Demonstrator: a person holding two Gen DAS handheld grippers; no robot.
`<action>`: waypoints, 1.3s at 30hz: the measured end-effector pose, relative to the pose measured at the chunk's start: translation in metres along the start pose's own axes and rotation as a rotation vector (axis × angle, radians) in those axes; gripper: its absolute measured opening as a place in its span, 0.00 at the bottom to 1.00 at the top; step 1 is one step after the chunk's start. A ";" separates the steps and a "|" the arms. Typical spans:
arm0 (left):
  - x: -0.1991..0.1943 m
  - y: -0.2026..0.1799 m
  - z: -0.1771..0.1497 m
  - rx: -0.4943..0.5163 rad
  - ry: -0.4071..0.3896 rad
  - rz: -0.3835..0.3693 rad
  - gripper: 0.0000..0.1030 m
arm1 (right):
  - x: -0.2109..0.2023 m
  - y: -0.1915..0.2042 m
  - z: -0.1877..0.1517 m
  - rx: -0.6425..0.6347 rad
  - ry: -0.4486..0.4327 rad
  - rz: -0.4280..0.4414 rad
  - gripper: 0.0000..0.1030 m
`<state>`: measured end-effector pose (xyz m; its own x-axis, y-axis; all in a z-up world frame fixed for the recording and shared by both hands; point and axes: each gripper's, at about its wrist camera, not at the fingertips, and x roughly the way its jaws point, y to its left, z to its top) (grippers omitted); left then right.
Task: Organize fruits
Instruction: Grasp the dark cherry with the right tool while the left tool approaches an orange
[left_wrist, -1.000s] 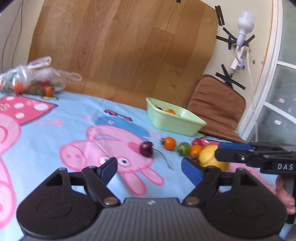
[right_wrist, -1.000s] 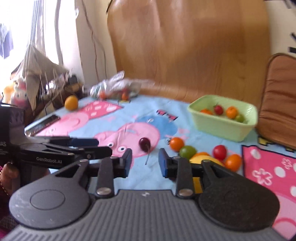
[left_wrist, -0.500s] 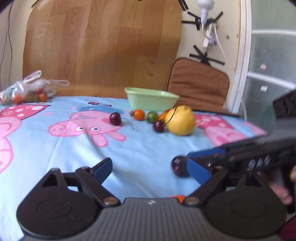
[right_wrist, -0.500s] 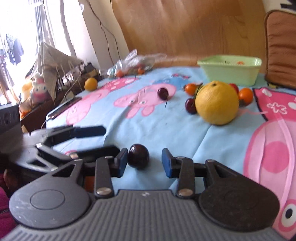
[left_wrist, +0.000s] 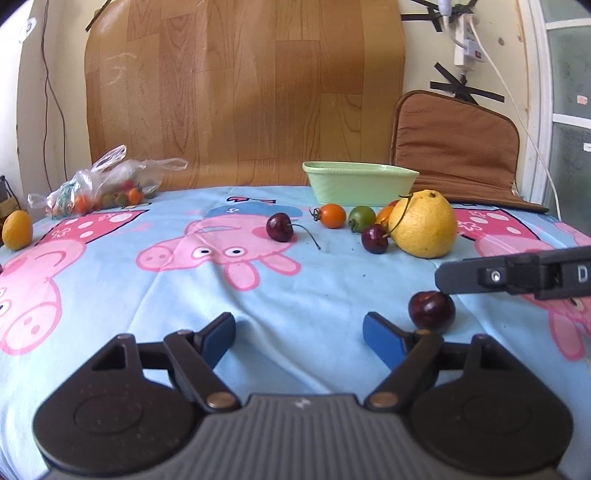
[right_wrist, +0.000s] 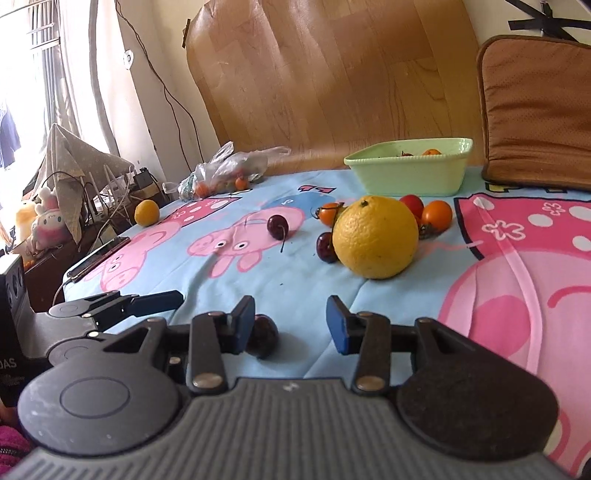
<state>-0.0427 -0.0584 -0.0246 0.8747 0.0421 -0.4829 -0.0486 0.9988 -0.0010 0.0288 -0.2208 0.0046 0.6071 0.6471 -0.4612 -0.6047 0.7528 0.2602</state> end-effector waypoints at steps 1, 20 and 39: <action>0.002 0.002 0.004 -0.024 0.008 0.002 0.82 | -0.001 0.001 0.000 0.000 0.000 0.001 0.45; -0.010 0.023 0.027 -0.058 -0.046 -0.151 0.99 | -0.006 -0.002 0.000 -0.003 0.022 0.079 0.45; -0.018 0.016 0.004 0.089 0.044 -0.420 0.38 | -0.003 0.018 -0.004 -0.249 0.110 -0.023 0.29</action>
<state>-0.0570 -0.0434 -0.0125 0.7883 -0.3676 -0.4934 0.3507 0.9274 -0.1306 0.0141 -0.2091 0.0074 0.5708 0.6026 -0.5578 -0.7076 0.7056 0.0383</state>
